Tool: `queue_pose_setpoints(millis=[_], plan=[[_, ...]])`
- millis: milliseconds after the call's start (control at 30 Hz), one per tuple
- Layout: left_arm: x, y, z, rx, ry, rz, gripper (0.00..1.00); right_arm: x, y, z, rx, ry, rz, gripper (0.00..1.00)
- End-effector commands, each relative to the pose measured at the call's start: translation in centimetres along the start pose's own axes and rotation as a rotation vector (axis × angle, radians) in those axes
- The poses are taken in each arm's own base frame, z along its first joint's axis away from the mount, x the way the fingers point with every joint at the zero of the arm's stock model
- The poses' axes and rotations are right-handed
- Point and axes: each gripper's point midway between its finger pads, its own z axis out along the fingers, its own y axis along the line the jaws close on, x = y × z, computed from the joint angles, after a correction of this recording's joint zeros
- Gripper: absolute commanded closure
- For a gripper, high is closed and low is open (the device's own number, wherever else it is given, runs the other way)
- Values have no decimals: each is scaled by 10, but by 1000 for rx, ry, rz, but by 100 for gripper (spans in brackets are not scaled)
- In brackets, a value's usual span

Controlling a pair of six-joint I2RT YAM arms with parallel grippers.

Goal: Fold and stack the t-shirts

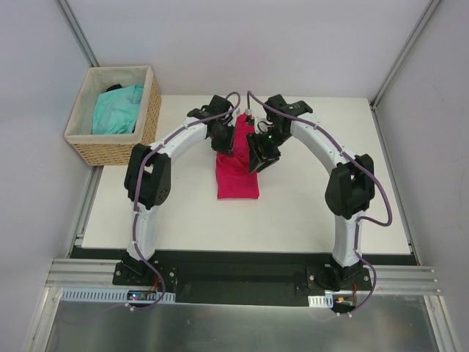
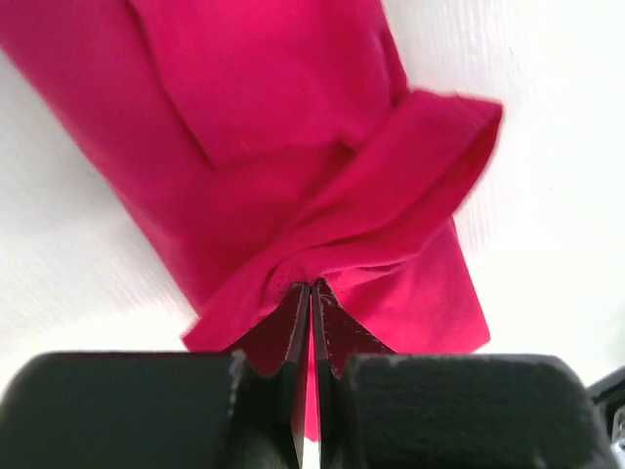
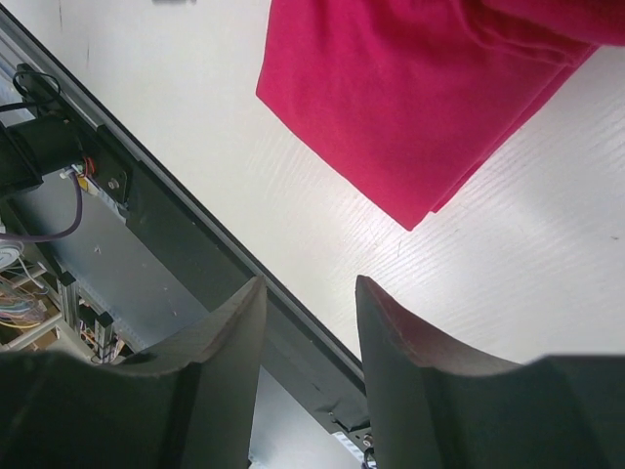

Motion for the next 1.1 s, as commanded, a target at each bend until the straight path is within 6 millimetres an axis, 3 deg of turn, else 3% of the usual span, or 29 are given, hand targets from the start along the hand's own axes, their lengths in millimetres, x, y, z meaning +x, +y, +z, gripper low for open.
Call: queue_pose_setpoints(millis=[0, 400, 667, 900, 1067], plan=[[-24, 14, -2, -9, -45, -43, 100, 10, 13, -25, 19, -16, -25, 55], [-31, 28, 12, -1, -39, -85, 100, 18, 12, -25, 22, 22, 9, 55], [-49, 45, 20, -7, -71, -119, 100, 22, 12, -25, 26, 51, 27, 54], [-67, 61, 16, -25, -118, -146, 100, 21, 11, -24, 29, 72, 42, 54], [-69, 61, 19, 16, -114, -155, 100, 16, 11, -22, 23, 74, 48, 54]])
